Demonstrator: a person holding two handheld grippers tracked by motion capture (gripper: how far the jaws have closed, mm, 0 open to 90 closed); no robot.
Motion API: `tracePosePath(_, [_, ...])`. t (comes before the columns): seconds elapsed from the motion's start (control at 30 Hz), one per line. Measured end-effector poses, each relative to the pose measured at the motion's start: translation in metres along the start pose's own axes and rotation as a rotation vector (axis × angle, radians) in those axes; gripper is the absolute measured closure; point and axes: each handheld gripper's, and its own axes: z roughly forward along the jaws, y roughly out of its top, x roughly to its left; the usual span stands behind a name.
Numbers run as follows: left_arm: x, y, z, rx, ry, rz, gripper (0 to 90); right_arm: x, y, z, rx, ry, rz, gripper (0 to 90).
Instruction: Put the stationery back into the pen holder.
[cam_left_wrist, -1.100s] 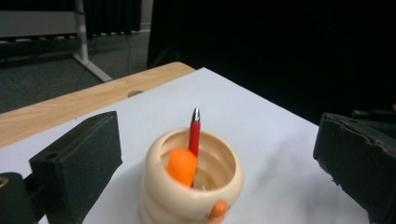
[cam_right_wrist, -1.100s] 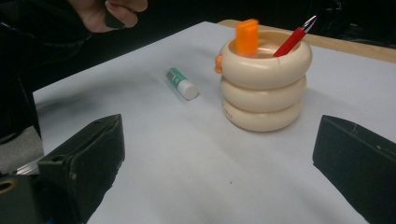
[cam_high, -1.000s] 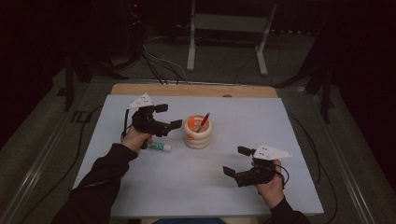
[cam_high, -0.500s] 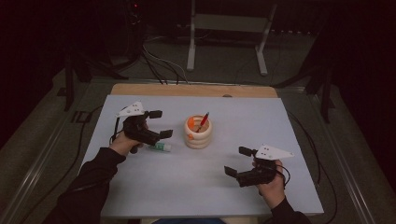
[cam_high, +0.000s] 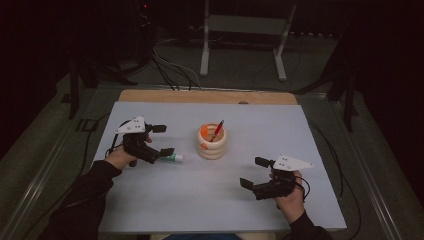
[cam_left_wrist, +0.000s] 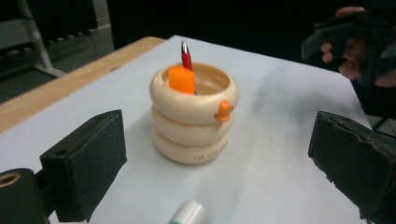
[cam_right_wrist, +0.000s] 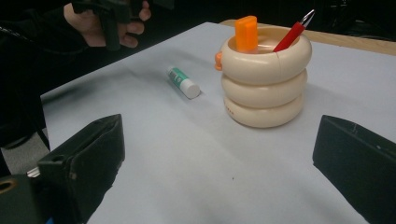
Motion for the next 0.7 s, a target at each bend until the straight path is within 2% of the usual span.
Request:
tracePosePath(0.3, [0.006, -0.013, -0.004, 0.046, -0.045, 0.022, 5.6, -0.001, 0.0, 0.0, -0.001, 0.0, 0.003, 2.3])
tracePosePath(0.37, [0.008, -0.016, -0.004, 0.065, -0.052, 0.043, 5.6, -0.002, 0.0, 0.0, -0.002, 0.002, 0.005, 2.3])
tracePosePath(0.57, [0.013, -0.023, -0.004, 0.1, -0.101, 0.06, 6.3, -0.003, 0.0, -0.001, -0.006, 0.003, 0.014, 2.3])
tracePosePath(0.63, [0.014, -0.025, -0.004, 0.116, -0.101, 0.072, 6.5, -0.003, 0.0, -0.001, -0.01, 0.006, 0.017, 2.3])
tracePosePath(0.7, [0.016, -0.028, -0.003, 0.12, -0.125, 0.088, 6.9, -0.003, 0.0, -0.001, -0.009, 0.005, 0.016, 2.3])
